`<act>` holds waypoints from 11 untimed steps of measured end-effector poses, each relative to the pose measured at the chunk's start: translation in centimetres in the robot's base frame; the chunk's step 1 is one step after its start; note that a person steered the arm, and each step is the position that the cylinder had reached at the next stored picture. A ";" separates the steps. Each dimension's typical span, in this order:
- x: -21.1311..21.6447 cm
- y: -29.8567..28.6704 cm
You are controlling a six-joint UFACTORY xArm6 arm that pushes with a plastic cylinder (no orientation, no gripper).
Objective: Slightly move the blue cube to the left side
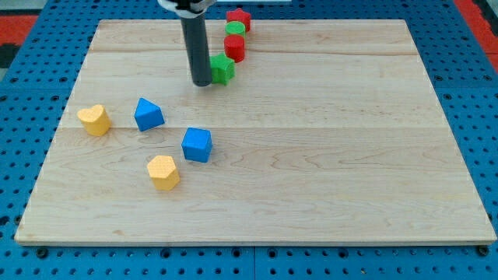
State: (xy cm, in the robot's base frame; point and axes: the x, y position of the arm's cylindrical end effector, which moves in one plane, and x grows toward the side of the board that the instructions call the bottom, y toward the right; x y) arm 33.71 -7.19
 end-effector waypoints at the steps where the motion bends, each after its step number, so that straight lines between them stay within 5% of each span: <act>1: -1.1 0.6; 4: 4.2 -3.2; 5: 9.9 -2.8; 8: 13.6 4.9; 11: 14.1 1.0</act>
State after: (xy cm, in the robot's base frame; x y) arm 47.84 -6.21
